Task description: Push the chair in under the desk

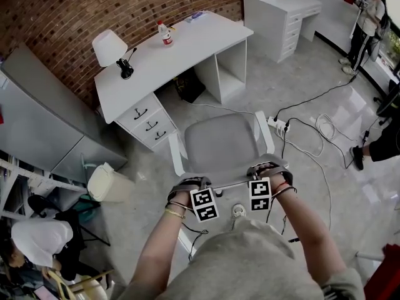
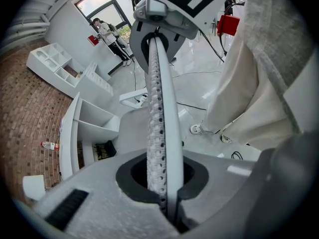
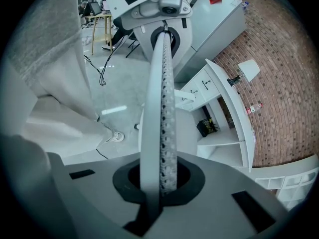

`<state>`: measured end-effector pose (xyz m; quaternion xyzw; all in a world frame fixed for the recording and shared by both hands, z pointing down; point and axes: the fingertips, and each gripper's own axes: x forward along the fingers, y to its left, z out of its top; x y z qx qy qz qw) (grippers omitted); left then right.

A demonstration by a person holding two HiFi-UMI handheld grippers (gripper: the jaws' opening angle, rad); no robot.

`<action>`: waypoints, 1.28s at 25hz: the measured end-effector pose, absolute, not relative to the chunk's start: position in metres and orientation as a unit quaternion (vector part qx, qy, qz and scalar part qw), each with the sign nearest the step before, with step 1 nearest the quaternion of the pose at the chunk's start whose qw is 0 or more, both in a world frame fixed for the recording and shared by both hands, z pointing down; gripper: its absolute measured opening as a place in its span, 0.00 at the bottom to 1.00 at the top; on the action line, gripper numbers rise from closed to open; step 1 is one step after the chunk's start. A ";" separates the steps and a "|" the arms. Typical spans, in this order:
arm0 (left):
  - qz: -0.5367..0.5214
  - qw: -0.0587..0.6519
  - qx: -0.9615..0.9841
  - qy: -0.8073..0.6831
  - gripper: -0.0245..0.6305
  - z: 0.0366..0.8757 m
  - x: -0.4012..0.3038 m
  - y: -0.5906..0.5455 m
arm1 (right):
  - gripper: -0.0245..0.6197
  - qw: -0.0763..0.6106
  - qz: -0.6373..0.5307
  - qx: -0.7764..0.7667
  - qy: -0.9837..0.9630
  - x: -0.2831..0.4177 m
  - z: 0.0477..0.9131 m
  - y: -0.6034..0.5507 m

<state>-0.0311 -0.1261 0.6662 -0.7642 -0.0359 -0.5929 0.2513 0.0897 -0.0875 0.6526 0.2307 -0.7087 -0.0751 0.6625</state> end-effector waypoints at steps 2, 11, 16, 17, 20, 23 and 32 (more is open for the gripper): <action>-0.593 0.250 -0.764 -0.034 0.07 0.666 -0.029 -0.131 | 0.05 0.662 -0.077 0.229 -0.709 0.092 0.652 -0.092; -0.595 0.247 -0.764 -0.028 0.07 0.663 -0.018 -0.150 | 0.05 0.664 -0.085 0.225 -0.708 0.104 0.649 -0.114; -0.596 0.246 -0.764 -0.024 0.07 0.662 -0.014 -0.161 | 0.05 0.663 -0.090 0.223 -0.710 0.108 0.648 -0.125; -0.596 0.246 -0.764 -0.023 0.07 0.663 -0.013 -0.164 | 0.05 0.663 -0.090 0.222 -0.709 0.109 0.649 -0.128; -0.597 0.245 -0.764 -0.021 0.07 0.662 -0.011 -0.171 | 0.05 0.663 -0.093 0.220 -0.710 0.112 0.648 -0.136; -0.597 0.244 -0.764 -0.018 0.07 0.662 -0.007 -0.178 | 0.05 0.661 -0.096 0.219 -0.711 0.115 0.648 -0.144; -0.598 0.242 -0.764 -0.010 0.07 0.662 0.002 -0.197 | 0.05 0.662 -0.106 0.214 -0.710 0.126 0.647 -0.164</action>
